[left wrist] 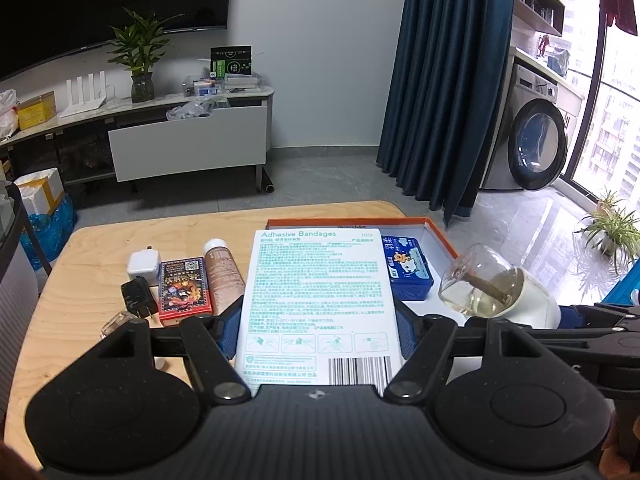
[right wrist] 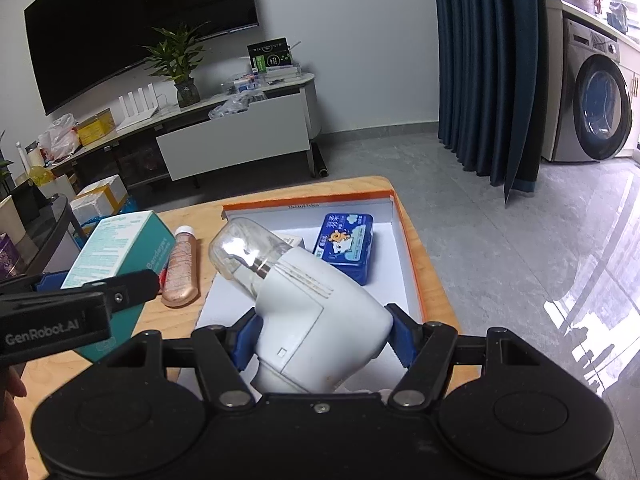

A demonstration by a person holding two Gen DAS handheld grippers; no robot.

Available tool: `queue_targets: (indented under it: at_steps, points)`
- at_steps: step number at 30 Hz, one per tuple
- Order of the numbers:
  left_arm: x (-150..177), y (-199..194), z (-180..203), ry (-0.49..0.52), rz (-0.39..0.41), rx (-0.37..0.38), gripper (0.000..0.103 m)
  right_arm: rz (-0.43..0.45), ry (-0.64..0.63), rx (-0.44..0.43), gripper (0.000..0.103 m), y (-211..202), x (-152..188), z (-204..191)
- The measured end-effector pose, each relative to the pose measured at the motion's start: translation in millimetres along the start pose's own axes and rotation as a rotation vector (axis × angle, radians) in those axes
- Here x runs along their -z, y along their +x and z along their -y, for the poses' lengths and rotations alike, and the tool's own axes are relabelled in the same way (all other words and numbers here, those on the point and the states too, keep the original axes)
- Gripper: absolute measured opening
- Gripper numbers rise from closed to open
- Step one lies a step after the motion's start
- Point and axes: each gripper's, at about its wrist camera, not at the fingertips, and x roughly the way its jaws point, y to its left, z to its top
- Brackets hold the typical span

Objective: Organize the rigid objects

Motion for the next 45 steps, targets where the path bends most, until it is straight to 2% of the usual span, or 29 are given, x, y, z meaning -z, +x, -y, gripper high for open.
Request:
queue_targets:
  at_steps: [21, 45]
  points:
    - [-3, -15, -4, -0.031, 0.029, 0.008, 0.072, 0.037, -0.003, 0.016, 0.079, -22, -3, -2]
    - [0, -20, -13, -0.049, 0.03, 0.007, 0.072, 0.031, -0.015, 0.011, 0.079, -29, 0, -8]
